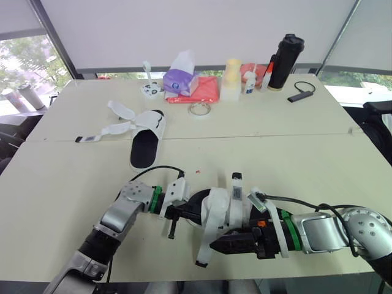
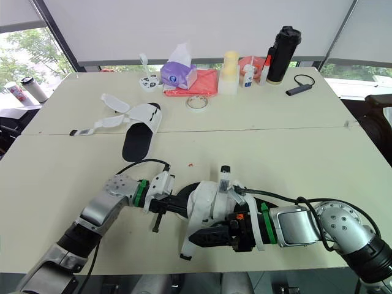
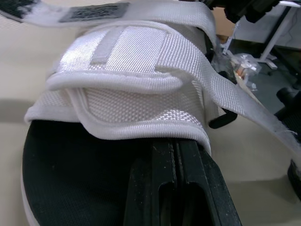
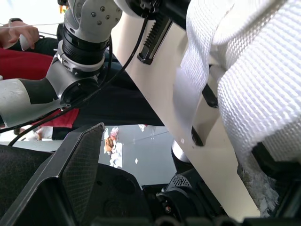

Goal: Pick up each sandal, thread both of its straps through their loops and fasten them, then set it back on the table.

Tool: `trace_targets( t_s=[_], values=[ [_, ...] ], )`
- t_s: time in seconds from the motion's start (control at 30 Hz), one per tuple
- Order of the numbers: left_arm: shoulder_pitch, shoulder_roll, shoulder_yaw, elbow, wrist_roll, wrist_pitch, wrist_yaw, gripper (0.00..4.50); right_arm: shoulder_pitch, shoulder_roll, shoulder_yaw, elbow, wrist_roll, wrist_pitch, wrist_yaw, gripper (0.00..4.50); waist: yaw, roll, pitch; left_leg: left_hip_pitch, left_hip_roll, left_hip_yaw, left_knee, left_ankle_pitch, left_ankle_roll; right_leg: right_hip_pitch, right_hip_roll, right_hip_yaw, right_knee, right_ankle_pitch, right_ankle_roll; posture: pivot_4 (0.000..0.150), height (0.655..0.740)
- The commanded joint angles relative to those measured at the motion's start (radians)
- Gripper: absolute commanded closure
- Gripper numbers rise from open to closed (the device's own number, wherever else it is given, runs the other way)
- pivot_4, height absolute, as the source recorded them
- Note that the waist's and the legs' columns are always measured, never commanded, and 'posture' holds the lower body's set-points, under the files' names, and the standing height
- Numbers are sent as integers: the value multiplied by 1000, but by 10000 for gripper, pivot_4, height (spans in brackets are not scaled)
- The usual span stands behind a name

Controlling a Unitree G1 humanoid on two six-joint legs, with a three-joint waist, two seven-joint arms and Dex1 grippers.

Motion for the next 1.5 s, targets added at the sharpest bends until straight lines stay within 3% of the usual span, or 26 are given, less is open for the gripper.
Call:
trace_targets(
  t_s=[0.03, 0.6, 1.2, 1.3, 1.43, 1.5],
  values=[
    [16, 13, 9, -56, -30, 8, -6, 45000, -3, -5, -20, -37, 25, -13, 7, 262, -1, 0, 0, 0, 0, 0, 0, 0, 0, 0, 0, 0, 0, 0, 0, 1500, 7400],
    [-8, -18, 12, 35, 29, -106, 63, 45000, -26, 25, 41, -81, 25, -20, 53, 262, 1, 0, 0, 0, 0, 0, 0, 0, 0, 0, 0, 0, 0, 0, 0, 1500, 7400],
    [-19, -51, -3, 46, 31, -106, 89, 45000, 2, 107, 114, -104, 25, -101, -139, 262, 0, 0, 0, 0, 0, 0, 1, 0, 0, 0, 0, 0, 0, 0, 0, 1500, 7400],
    [-18, -51, -2, 44, 30, -102, 91, 45000, 3, 119, 119, -109, 25, -108, -155, 13317, 0, 0, 0, 0, 0, 0, 1, 0, 0, 1, 0, 0, 0, 0, 0, 1500, 7400],
    [-13, -48, 0, 40, 29, -100, 92, 45000, -4, 138, 114, -105, 25, -119, -182, 35470, 0, 0, 0, 0, 0, 0, 1, 0, 0, 1, 0, 0, 0, 0, 0, 1500, 7400],
    [-10, -47, 1, 40, 29, -99, 93, 45000, -11, 144, 110, -107, 25, -123, -194, 44461, 0, 0, 0, 0, 0, 0, 1, 0, 0, 1, 0, 0, 0, 0, 0, 1500, 7400]
  ],
)
